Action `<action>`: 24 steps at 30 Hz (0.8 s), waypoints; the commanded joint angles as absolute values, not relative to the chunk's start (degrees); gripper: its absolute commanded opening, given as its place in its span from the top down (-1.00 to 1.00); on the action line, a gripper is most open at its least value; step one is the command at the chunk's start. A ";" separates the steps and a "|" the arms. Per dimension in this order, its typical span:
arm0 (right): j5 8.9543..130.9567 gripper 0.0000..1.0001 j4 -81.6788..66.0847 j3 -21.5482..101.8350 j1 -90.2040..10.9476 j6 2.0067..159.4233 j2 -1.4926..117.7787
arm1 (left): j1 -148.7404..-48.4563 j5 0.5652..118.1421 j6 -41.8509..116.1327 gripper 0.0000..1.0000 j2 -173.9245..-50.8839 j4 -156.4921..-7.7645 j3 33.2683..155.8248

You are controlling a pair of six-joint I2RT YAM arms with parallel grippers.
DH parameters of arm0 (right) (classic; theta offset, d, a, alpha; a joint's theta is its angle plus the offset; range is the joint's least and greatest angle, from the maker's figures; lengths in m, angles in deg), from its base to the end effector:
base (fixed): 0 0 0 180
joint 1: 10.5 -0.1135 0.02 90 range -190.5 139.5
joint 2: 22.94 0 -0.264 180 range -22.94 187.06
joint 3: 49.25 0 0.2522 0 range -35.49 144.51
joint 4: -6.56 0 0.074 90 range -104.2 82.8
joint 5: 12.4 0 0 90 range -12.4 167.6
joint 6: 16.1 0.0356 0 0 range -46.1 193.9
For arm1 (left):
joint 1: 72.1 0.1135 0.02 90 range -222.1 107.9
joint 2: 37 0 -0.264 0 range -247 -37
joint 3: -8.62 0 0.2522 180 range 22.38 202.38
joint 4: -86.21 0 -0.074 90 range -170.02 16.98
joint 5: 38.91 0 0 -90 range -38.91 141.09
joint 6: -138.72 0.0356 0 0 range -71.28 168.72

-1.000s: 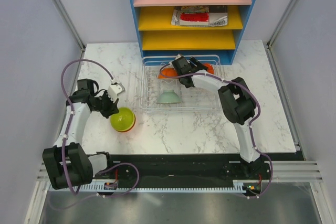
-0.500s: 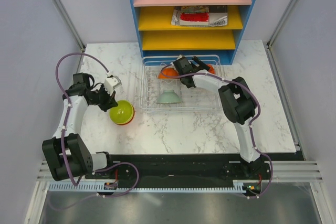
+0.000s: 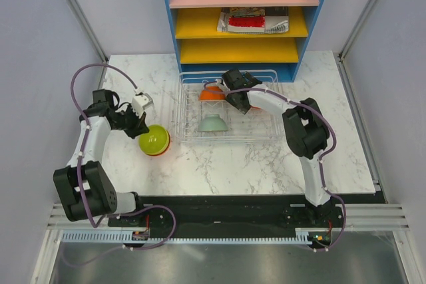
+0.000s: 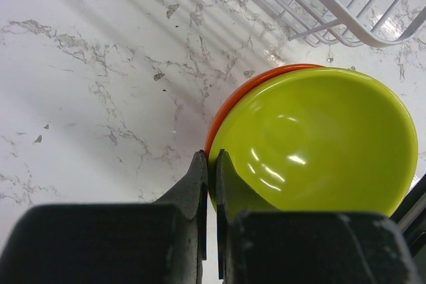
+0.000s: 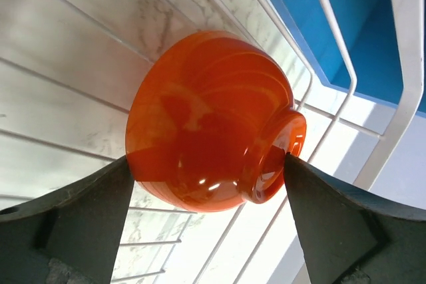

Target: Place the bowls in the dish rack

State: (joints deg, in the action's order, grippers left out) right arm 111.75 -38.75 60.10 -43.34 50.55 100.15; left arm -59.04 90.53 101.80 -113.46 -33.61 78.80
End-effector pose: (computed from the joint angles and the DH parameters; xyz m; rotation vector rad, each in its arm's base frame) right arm 0.3993 0.2339 0.1861 -0.9792 2.2808 -0.7004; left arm 0.2481 0.0343 0.2495 0.9886 2.1913 -0.4475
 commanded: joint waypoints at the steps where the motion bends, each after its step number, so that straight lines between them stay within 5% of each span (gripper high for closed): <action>1: 104.40 -0.96 -40.69 63.65 -44.34 53.60 96.51 | -58.74 94.25 101.46 0.96 -115.65 -34.50 82.23; 19: 101.33 -0.96 -41.57 63.21 -44.34 54.30 90.53 | -58.74 92.40 101.11 0.91 -131.21 -36.78 88.91; 24: 103.34 -0.96 -40.69 62.07 -44.34 53.78 91.32 | -58.74 91.70 100.93 0.66 -131.57 -36.96 89.44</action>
